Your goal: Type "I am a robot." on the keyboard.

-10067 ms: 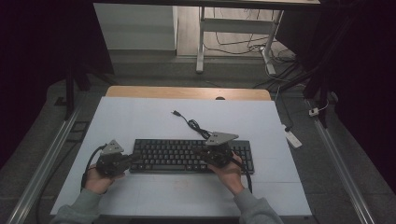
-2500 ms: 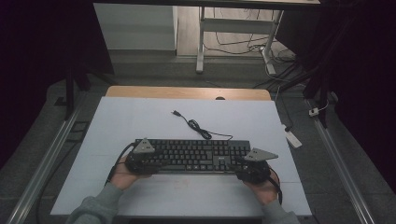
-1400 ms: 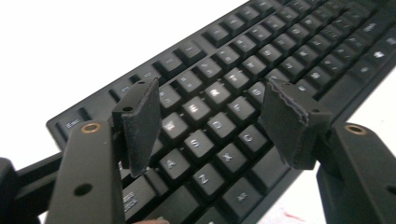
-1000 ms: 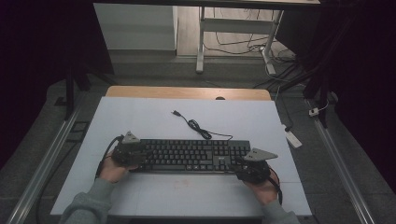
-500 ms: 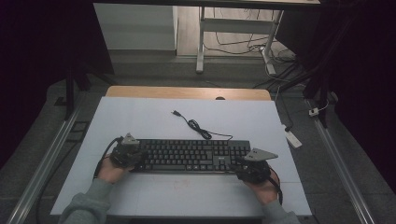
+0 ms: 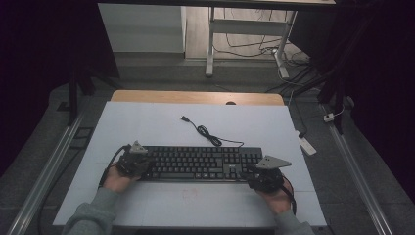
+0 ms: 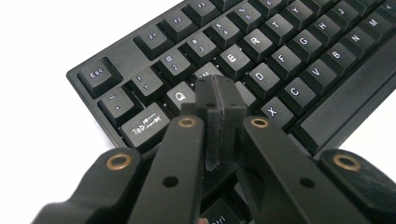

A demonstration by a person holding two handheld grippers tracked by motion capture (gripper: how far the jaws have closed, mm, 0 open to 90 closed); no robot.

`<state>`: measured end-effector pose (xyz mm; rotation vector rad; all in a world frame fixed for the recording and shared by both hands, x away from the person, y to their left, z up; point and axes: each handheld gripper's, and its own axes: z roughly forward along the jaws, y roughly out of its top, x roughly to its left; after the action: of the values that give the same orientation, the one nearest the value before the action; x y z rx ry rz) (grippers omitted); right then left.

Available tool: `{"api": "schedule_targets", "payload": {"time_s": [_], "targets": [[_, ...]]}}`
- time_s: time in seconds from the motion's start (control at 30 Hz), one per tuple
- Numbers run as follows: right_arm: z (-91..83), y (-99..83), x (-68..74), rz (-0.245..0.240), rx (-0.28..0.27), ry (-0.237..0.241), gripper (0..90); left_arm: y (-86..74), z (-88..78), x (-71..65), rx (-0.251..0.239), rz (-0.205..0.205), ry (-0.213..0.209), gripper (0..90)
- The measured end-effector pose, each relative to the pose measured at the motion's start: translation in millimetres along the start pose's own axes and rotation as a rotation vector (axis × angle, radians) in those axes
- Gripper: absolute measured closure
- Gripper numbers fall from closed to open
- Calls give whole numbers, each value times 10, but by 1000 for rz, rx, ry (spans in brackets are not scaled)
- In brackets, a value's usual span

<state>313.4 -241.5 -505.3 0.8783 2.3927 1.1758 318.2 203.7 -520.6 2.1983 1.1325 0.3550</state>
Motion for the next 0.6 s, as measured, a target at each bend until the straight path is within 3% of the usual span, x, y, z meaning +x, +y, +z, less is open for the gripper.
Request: {"api": "schedule_targets", "payload": {"time_s": [0.13,0.2,0.4,0.6], "targets": [[0,1,-1,1,-1,-1,555,25,-88,-18,-70,-8,-19,877],[0,1,-2,1,-2,-2,554,37,-129,-34,-101,-14,-27,829],[3,-1,-2,1,-2,0,553,46,-202,-39,-150,-35,-31,551],[4,-2,-3,1,-3,4,551,28,-259,3,-172,-69,-47,443]]}}
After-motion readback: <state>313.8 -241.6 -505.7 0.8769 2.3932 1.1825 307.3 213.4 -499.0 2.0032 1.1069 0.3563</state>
